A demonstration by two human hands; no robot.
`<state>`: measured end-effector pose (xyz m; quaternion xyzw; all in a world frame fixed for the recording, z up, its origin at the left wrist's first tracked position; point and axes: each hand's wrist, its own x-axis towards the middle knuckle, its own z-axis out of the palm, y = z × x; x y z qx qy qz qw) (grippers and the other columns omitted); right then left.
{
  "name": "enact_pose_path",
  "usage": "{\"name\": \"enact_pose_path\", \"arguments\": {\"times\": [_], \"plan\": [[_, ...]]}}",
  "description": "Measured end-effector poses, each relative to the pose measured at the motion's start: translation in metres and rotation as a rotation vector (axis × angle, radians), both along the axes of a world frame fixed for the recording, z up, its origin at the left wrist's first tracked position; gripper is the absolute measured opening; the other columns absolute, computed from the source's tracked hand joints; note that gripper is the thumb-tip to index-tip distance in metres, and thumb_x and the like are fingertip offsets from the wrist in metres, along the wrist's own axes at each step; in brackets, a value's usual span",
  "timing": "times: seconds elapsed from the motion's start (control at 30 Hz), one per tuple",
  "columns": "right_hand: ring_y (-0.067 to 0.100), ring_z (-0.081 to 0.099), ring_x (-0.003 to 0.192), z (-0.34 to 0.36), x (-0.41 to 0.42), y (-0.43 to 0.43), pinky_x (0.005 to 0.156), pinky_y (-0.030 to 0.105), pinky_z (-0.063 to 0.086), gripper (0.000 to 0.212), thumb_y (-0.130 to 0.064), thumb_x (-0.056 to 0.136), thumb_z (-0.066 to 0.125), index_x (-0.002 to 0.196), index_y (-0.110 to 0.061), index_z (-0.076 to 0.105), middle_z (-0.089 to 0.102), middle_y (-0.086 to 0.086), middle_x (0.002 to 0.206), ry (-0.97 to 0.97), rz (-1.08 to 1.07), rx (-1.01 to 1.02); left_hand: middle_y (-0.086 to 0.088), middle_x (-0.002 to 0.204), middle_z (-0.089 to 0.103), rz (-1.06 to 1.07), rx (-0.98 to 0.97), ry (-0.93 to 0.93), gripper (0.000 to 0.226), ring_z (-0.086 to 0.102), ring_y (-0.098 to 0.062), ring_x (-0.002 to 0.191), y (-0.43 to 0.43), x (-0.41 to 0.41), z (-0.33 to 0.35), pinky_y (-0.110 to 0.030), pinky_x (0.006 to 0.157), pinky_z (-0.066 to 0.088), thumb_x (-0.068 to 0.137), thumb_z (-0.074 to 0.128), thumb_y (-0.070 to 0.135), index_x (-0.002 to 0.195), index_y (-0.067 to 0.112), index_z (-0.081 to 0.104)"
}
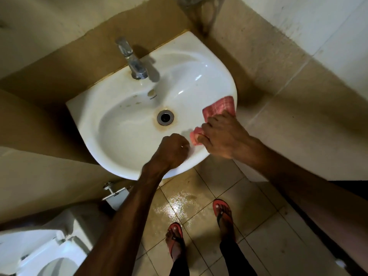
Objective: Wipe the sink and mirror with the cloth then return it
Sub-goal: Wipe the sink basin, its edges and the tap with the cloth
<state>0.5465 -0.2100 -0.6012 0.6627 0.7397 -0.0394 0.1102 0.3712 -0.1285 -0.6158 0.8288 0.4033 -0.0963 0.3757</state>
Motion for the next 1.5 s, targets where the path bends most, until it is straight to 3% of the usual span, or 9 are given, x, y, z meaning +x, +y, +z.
{"name": "enact_pose_path", "arguments": {"times": [0.1, 0.23, 0.43, 0.57, 0.7, 0.9, 1.13, 1.33, 1.5], "plan": [[0.025, 0.072, 0.09, 0.004, -0.011, -0.016, 0.084, 0.045, 0.058, 0.047, -0.043, 0.102, 0.04, 0.119, -0.014, 0.072, 0.077, 0.008, 0.106, 0.216, 0.092, -0.032, -0.017, 0.105, 0.075, 0.004, 0.008, 0.046, 0.021, 0.068, -0.033, 0.101, 0.001, -0.007, -0.001, -0.024, 0.078, 0.039, 0.096, 0.061, 0.012, 0.101, 0.0, 0.077], [0.03, 0.064, 0.125, 0.016, -0.01, -0.009, 0.107, 0.045, 0.051, 0.052, -0.048, 0.106, 0.043, 0.142, -0.014, 0.059, 0.066, 0.008, 0.14, 0.431, 0.045, -0.174, -0.022, 0.098, 0.075, -0.01, -0.048, 0.077, 0.024, 0.069, -0.036, 0.095, -0.003, -0.01, 0.003, -0.028, 0.077, 0.043, 0.099, 0.059, 0.012, 0.095, -0.007, 0.073], [0.037, 0.04, 0.142, 0.009, 0.042, 0.049, 0.123, 0.056, 0.021, 0.065, -0.075, 0.094, 0.037, 0.133, -0.028, 0.059, 0.046, 0.014, 0.15, -0.098, 0.074, -0.305, -0.013, 0.135, 0.064, -0.035, 0.004, 0.122, 0.032, 0.06, -0.032, 0.123, -0.004, -0.012, 0.003, -0.033, 0.104, 0.047, 0.099, 0.053, 0.008, 0.126, 0.004, 0.071], [0.041, 0.067, 0.111, -0.02, 0.043, 0.06, 0.111, 0.064, 0.04, 0.078, -0.069, 0.086, 0.031, 0.101, -0.007, 0.075, 0.073, 0.019, 0.115, -0.248, -0.006, -0.248, -0.011, 0.145, 0.058, -0.04, 0.028, 0.115, 0.036, 0.055, -0.031, 0.132, -0.007, -0.013, 0.002, -0.032, 0.111, 0.042, 0.102, 0.05, 0.009, 0.134, 0.006, 0.066], [0.032, 0.065, 0.096, -0.019, 0.009, 0.043, 0.094, 0.052, 0.043, 0.033, -0.058, 0.09, 0.056, 0.105, -0.029, 0.054, 0.069, 0.004, 0.089, -0.07, 0.109, -0.351, -0.013, 0.137, 0.063, 0.057, 0.023, 0.112, 0.034, 0.06, -0.031, 0.124, -0.003, -0.018, -0.005, -0.032, 0.103, 0.047, 0.1, 0.055, 0.013, 0.129, 0.002, 0.067], [0.024, 0.058, 0.121, 0.003, -0.017, 0.034, 0.093, 0.033, 0.039, 0.05, -0.057, 0.108, 0.034, 0.14, -0.028, 0.057, 0.066, 0.006, 0.124, 0.346, 0.133, -0.471, -0.014, 0.138, 0.062, 0.17, 0.092, 0.153, 0.044, 0.059, -0.031, 0.126, 0.008, -0.027, -0.014, -0.038, 0.107, 0.047, 0.098, 0.062, 0.027, 0.134, 0.001, 0.059], [0.043, 0.026, 0.154, -0.019, 0.032, 0.074, 0.126, 0.062, 0.016, 0.09, -0.074, 0.091, 0.01, 0.157, -0.018, 0.034, 0.027, 0.02, 0.167, -0.116, -0.007, -0.341, -0.013, 0.135, 0.06, 0.05, 0.046, 0.272, 0.044, 0.058, -0.032, 0.125, 0.015, -0.029, -0.026, -0.042, 0.105, 0.051, 0.093, 0.057, 0.012, 0.136, 0.003, 0.053], [0.035, 0.052, 0.13, -0.035, -0.014, 0.075, 0.112, 0.06, 0.036, 0.074, -0.077, 0.093, 0.026, 0.132, -0.023, 0.058, 0.056, 0.013, 0.134, 0.041, 0.053, -0.41, -0.012, 0.145, 0.045, 0.072, 0.152, 0.227, 0.057, 0.049, -0.03, 0.132, 0.024, -0.032, -0.039, -0.047, 0.106, 0.05, 0.093, 0.062, 0.03, 0.142, 0.006, 0.045], [0.029, 0.03, 0.154, -0.039, -0.019, 0.077, 0.122, 0.049, 0.032, 0.06, -0.055, 0.107, 0.039, 0.159, -0.025, 0.035, 0.034, 0.003, 0.165, 0.247, 0.162, -0.498, -0.012, 0.133, 0.052, 0.017, 0.087, 0.24, 0.046, 0.056, -0.028, 0.12, 0.038, -0.031, -0.042, -0.041, 0.099, 0.052, 0.096, 0.06, 0.038, 0.131, 0.009, 0.055]]}}
